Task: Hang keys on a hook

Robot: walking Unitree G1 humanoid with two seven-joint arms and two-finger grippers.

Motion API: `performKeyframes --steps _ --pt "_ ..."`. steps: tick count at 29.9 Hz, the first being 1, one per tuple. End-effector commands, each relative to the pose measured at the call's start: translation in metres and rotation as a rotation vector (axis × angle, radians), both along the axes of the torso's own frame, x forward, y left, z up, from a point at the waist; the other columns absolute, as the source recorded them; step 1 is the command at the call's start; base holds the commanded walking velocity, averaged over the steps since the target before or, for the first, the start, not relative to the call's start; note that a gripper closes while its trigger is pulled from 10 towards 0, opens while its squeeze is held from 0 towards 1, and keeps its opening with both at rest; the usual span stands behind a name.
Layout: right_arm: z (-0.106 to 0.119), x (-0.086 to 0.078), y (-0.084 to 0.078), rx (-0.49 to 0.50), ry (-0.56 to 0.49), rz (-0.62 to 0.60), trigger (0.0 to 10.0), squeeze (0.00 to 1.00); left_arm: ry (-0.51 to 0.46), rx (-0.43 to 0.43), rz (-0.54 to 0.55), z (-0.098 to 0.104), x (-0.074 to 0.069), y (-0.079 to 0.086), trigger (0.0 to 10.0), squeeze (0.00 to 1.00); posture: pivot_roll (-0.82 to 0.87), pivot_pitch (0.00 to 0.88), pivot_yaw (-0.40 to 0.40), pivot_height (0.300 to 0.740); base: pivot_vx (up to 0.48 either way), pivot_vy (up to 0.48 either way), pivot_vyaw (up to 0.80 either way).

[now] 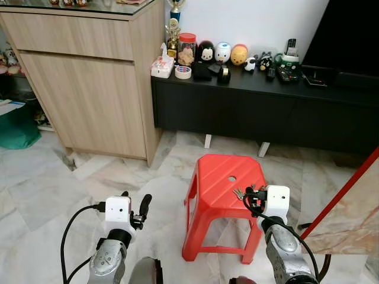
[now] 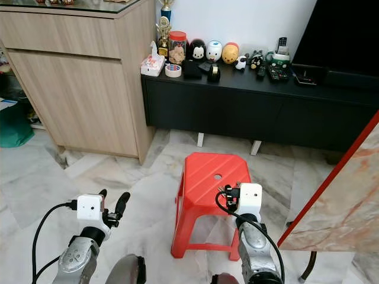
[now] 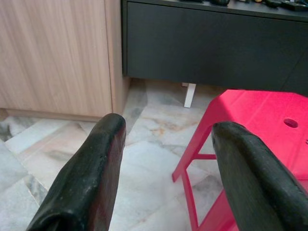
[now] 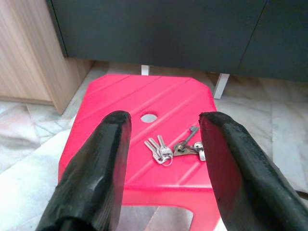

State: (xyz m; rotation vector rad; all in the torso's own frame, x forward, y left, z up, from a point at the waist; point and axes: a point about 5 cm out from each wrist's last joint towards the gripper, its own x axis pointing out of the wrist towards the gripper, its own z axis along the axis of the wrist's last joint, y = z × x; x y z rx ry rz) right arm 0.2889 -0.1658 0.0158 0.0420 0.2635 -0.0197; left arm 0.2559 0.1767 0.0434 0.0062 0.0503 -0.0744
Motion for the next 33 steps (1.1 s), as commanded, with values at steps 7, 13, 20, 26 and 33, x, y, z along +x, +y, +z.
performKeyframes --steps 7,13,20,26,33 --pt "0.0003 0.0041 -0.0002 -0.017 0.019 -0.007 10.0 0.0 -0.004 0.001 -0.013 0.0029 0.0049 -0.0041 10.0 0.0 0.11 0.0 -0.065 0.598 0.0 0.0 0.0" --pt "0.0029 0.0043 0.0009 0.001 -0.01 -0.005 10.0 0.0 -0.005 0.001 -0.015 0.0031 0.0058 -0.0044 10.0 0.0 0.11 0.0 -0.063 0.598 0.0 0.0 0.0" --pt "0.002 0.0039 0.0009 -0.002 -0.006 -0.01 10.0 0.0 -0.007 0.002 -0.018 0.0038 0.0063 -0.0044 10.0 0.0 0.11 0.0 -0.061 0.598 0.0 0.0 0.0" --pt "0.0026 0.0046 0.0015 -0.004 -0.012 -0.015 10.0 0.0 -0.007 0.004 -0.02 0.0043 0.0071 -0.0047 10.0 0.0 0.11 0.0 -0.058 0.598 0.0 0.0 0.0" --pt "0.0025 0.0052 0.0019 -0.003 -0.01 -0.014 10.0 0.0 -0.008 0.004 -0.021 0.0049 0.0085 -0.0053 10.0 0.0 0.11 0.0 -0.061 0.598 0.0 0.0 0.0"
